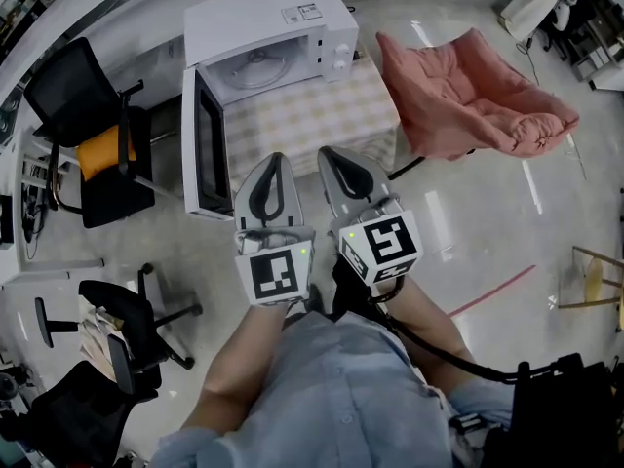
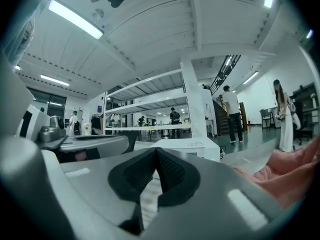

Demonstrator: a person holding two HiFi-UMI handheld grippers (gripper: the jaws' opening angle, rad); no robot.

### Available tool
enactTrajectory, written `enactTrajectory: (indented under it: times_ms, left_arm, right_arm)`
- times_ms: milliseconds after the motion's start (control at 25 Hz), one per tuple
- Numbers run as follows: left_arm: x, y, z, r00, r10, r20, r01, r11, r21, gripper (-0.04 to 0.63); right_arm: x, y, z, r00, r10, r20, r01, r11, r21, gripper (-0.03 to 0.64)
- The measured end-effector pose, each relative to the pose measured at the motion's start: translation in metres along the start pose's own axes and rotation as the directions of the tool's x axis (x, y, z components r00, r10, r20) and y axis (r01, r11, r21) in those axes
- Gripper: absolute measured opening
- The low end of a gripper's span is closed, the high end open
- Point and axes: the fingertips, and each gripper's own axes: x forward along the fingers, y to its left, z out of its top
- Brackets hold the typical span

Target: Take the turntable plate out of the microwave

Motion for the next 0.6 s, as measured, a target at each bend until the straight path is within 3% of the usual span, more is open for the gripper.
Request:
enactTrajectory:
  times_ms: [600]
  left_arm:
    - [0.124, 0.003, -0.025, 0.990, 0.112, -0.089, -0.110, 0.994, 0.027, 0.006]
  right_arm:
    - [0.096, -0.097, -0.006, 0.992, 0.125, -0.033, -0.123, 0.991, 0.055, 0.000]
